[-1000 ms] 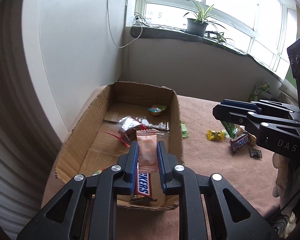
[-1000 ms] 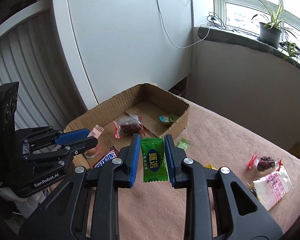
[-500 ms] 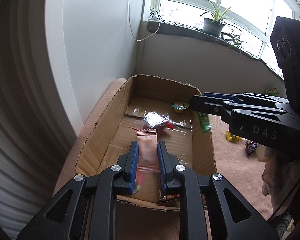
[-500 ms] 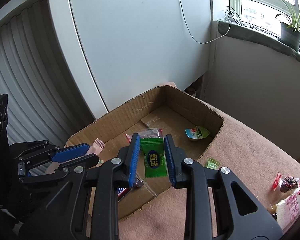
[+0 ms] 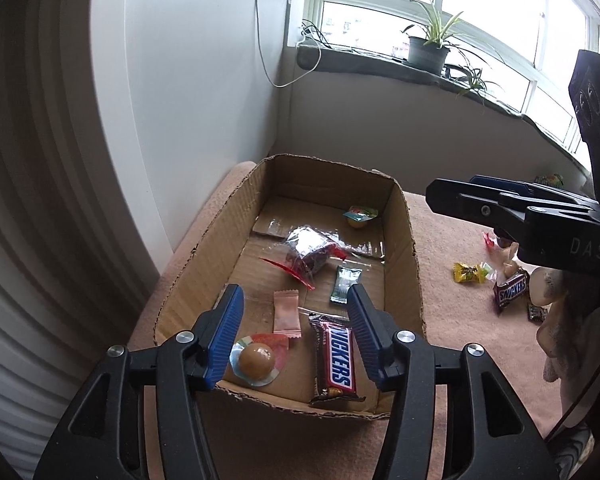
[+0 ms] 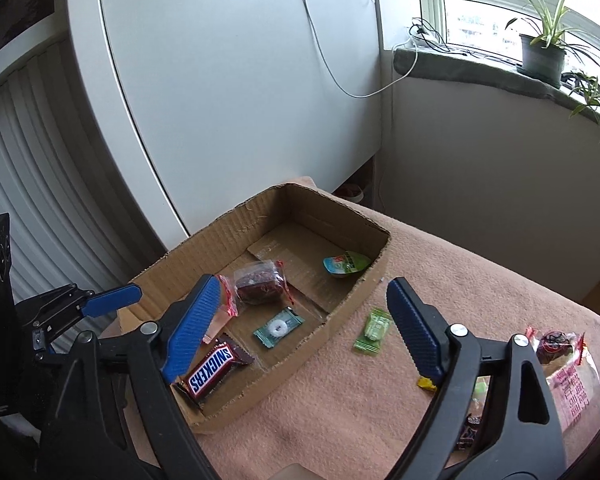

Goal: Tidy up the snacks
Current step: 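Carry both candies into the cardboard box and open both tools, then move both tools back over the remaining snacks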

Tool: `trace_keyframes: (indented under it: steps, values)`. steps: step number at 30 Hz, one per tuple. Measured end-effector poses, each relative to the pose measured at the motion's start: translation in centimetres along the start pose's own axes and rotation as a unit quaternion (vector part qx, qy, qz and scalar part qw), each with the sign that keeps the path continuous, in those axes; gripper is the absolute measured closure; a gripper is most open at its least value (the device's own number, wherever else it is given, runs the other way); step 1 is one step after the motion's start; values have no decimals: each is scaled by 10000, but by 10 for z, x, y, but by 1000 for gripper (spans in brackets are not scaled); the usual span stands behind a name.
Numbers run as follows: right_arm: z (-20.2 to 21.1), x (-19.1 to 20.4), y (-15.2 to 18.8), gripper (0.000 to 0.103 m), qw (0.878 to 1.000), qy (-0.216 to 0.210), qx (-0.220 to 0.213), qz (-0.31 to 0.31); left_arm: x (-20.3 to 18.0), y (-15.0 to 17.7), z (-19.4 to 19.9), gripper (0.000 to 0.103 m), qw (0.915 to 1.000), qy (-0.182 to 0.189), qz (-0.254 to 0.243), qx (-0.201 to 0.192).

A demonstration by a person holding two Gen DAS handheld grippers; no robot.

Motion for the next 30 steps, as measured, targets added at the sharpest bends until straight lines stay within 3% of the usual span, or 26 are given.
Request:
trace_keyframes:
  steps: [3,9,12,16,19,23,30]
  values:
    - [20,-18,7,12,9999,110,-51,-110,-10,-1,5,40,9999,51,-109,-6]
    - [72,-62,30,12,9984,485,-173,-240,-39,1,13,38,9992,196,-333,-40]
    - [102,-90,45,12,9963,730,-223,-383,-58,4,18,30,9984,343,-451,-33]
    - [140,-131,70,10,9917,1000,-259,-762,-85,11,24,30,9972,545,-501,-62]
    - [160,-159,89,2,9873,1190,-224,-1031,-103,17,23,30,9965,708,-434,9]
    - [179,-189,109,1,9821,1426,-161,-1221,-130,26,19,30,9947,914,-452,92]
    - [190,-219,132,1,9780,1423,-90,-1522,-168,37,8,30,9915,1171,-516,246]
Point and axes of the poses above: each gripper's, at about its wrist camera, not at the fingertips, and z roughly against the way its jaws point, x to its left, y to its underside, the point moved 5 cm from there along -z, roughly the way its jaws point, and after that the axes turned 7 degrees about -x, right-handed, at the moved point
